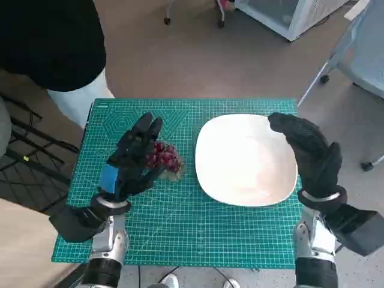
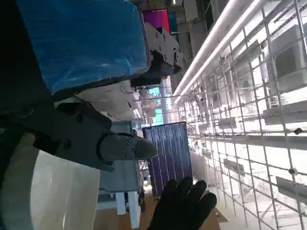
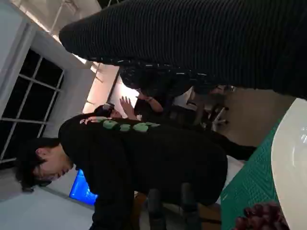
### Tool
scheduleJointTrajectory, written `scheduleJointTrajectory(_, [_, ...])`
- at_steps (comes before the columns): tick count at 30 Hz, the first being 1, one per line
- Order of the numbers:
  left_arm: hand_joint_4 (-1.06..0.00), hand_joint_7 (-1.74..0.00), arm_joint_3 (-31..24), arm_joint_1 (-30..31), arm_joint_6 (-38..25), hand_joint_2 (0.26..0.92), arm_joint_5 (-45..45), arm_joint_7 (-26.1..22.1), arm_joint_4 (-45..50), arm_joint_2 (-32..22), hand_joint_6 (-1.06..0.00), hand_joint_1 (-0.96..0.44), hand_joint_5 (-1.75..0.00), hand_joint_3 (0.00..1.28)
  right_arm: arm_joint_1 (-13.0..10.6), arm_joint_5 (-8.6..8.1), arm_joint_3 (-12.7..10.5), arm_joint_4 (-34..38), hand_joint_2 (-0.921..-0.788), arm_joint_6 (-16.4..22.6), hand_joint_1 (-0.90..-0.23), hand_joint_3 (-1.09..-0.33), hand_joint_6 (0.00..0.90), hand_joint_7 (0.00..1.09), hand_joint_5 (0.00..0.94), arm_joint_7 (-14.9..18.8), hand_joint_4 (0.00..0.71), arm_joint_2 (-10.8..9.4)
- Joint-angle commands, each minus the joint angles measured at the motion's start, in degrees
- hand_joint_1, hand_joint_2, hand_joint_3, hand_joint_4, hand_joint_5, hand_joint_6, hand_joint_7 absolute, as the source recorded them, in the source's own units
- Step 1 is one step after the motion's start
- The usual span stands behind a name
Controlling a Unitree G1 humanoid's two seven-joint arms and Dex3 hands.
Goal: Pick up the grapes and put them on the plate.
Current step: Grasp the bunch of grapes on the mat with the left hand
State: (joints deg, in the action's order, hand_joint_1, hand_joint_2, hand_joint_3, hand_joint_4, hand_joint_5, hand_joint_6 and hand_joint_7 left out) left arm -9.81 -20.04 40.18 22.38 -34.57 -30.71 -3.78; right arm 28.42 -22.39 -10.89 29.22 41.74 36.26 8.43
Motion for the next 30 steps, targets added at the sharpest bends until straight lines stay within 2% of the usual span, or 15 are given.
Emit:
scheduleJointTrajectory(1, [-0.25, 0.0, 0.12, -0.68, -0.24, 0.921, -0.12, 0.1, 0.81, 0.0, -0.38, -0.42, 0.0, 0.2, -0.69, -0.09, 0.3, -0.05, -0.921, -0.8, -0.53, -0.607, -0.001, 0.37, 0.001, 0.2, 0.182, -0.15])
scheduleJointTrajectory(30, [-0.25, 0.0, 0.25, -1.49, 0.2, 0.921, -1.06, 0.58, 0.34, -0.43, -0.37, -0.42, 0.0, 0.21, -1.2, 0.0, 0.47, -1.27, -0.921, -1.57, -0.526, -0.614, -0.001, 0.37, 0.0, -0.07, 0.179, -0.41])
